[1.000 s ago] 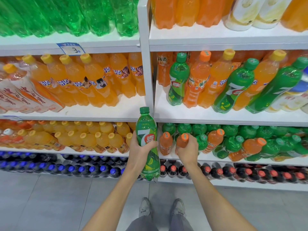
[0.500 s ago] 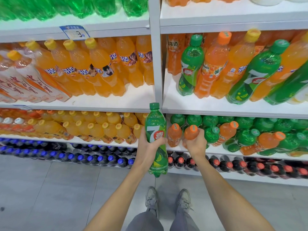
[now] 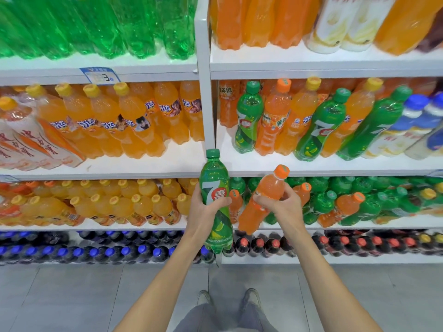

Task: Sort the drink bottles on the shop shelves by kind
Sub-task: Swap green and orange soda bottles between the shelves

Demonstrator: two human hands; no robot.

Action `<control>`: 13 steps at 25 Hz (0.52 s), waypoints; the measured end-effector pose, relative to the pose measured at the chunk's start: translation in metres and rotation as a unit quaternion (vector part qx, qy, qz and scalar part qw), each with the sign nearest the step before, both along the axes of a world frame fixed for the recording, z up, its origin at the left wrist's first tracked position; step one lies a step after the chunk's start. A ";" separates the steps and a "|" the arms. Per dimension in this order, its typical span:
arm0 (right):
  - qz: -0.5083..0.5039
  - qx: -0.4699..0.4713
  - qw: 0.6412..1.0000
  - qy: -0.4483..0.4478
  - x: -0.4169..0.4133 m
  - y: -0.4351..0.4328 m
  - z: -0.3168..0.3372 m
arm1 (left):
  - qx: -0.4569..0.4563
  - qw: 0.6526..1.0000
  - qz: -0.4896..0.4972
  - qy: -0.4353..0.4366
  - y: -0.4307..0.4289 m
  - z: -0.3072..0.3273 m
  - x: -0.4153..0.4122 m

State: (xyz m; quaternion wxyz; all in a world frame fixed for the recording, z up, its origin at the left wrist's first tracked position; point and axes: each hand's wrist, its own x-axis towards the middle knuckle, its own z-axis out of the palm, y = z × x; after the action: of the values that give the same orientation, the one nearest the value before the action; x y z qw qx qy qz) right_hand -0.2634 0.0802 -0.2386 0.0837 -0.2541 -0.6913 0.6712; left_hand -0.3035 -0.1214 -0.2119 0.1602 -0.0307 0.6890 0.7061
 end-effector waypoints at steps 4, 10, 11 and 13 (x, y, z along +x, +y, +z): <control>0.001 -0.055 0.998 0.032 0.010 -0.001 0.029 | 0.032 0.999 -0.030 0.006 0.005 0.005 -0.001; -0.069 -0.059 0.996 0.002 0.025 0.001 0.032 | 0.030 0.997 -0.067 -0.011 0.011 -0.006 -0.001; -0.082 -0.059 0.995 -0.004 0.029 0.001 0.031 | 0.027 0.997 -0.067 -0.016 0.012 -0.011 -0.001; -0.096 -0.061 0.993 -0.005 0.037 0.002 0.029 | 0.021 0.998 -0.062 -0.019 0.016 -0.017 -0.001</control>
State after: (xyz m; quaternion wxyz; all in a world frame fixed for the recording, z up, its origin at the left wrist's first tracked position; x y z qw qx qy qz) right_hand -0.2265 0.0826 -0.2095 0.1287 -0.3270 -0.6215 0.7001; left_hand -0.3047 -0.1056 -0.2286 0.2178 0.0021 0.6712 0.7086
